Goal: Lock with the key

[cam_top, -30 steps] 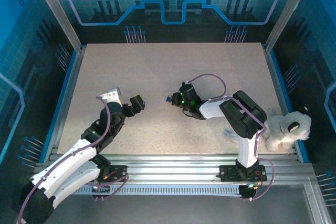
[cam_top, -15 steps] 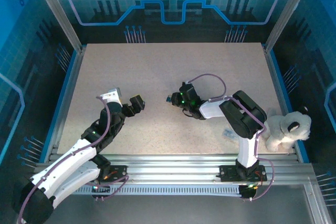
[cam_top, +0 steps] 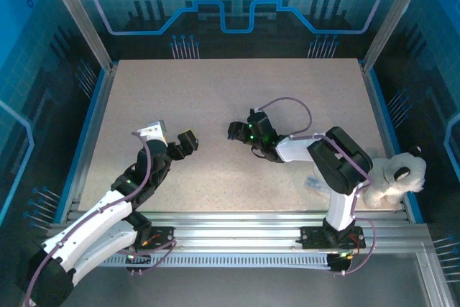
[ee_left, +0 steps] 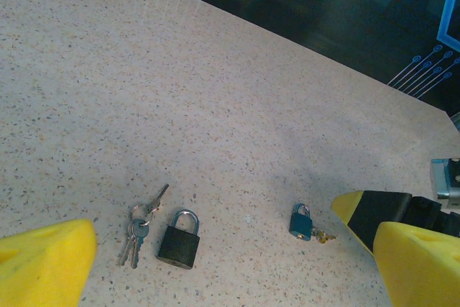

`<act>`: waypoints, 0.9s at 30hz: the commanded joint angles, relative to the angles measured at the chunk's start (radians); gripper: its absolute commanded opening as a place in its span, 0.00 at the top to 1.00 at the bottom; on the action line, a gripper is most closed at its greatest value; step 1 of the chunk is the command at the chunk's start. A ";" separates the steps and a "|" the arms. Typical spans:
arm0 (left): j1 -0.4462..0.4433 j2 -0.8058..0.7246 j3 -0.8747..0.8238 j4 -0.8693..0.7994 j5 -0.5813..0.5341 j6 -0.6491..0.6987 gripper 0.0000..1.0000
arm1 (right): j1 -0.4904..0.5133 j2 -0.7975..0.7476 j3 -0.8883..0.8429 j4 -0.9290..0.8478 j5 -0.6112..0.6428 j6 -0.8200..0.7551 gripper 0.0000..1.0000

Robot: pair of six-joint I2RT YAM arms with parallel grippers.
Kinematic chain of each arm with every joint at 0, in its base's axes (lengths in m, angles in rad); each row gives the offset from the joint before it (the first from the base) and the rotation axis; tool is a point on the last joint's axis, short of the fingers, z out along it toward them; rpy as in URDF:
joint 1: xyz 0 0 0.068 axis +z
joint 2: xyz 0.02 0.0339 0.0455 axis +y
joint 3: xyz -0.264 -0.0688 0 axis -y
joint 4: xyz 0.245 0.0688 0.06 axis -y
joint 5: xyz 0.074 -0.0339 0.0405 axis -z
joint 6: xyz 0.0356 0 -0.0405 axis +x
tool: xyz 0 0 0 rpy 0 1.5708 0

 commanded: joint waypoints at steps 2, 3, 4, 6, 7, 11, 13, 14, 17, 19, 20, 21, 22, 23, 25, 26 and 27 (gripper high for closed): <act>-0.005 0.001 0.005 0.007 -0.006 -0.013 0.01 | -0.004 -0.054 0.018 -0.065 0.020 -0.035 0.01; -0.004 0.002 0.007 0.004 -0.006 -0.013 0.01 | -0.004 -0.062 0.019 -0.073 0.022 -0.043 0.00; -0.005 0.003 0.009 0.003 -0.006 -0.014 0.01 | -0.002 -0.070 0.020 -0.081 0.026 -0.053 0.00; -0.004 0.007 0.012 -0.003 -0.008 -0.015 0.01 | 0.003 -0.092 0.019 -0.093 0.044 -0.074 0.00; -0.005 0.008 0.014 -0.006 -0.011 -0.016 0.01 | 0.007 -0.107 0.018 -0.101 0.056 -0.087 0.00; -0.004 0.012 0.019 -0.018 -0.018 -0.023 0.01 | 0.018 -0.159 0.019 -0.137 0.083 -0.132 0.00; -0.005 0.014 0.023 -0.027 -0.024 -0.025 0.01 | 0.016 -0.189 0.025 -0.188 0.096 -0.152 0.00; -0.004 0.013 0.025 -0.032 -0.030 -0.026 0.01 | 0.016 -0.209 0.029 -0.220 0.110 -0.168 0.00; -0.004 0.014 0.027 -0.045 -0.046 -0.043 0.01 | 0.016 -0.274 0.041 -0.318 0.168 -0.223 0.00; -0.005 0.014 0.027 -0.045 -0.044 -0.045 0.01 | 0.015 -0.316 0.049 -0.394 0.207 -0.254 0.00; -0.005 0.015 0.028 -0.045 -0.043 -0.045 0.01 | 0.015 -0.340 0.051 -0.428 0.232 -0.267 0.00; -0.004 0.016 0.030 -0.048 -0.040 -0.047 0.01 | 0.013 -0.363 0.051 -0.457 0.249 -0.280 0.00; -0.005 0.015 0.032 -0.050 -0.038 -0.049 0.01 | 0.012 -0.385 0.050 -0.485 0.270 -0.291 0.00; -0.005 0.016 0.033 -0.050 -0.035 -0.049 0.01 | 0.010 -0.407 0.048 -0.508 0.287 -0.299 0.00; -0.004 0.016 0.033 -0.050 -0.035 -0.050 0.01 | 0.009 -0.457 0.041 -0.557 0.320 -0.316 0.00; -0.005 0.017 0.034 -0.050 -0.033 -0.050 0.01 | 0.007 -0.480 0.037 -0.578 0.330 -0.321 0.00; -0.004 0.018 0.034 -0.050 -0.029 -0.051 0.01 | 0.008 -0.509 0.032 -0.603 0.340 -0.325 0.00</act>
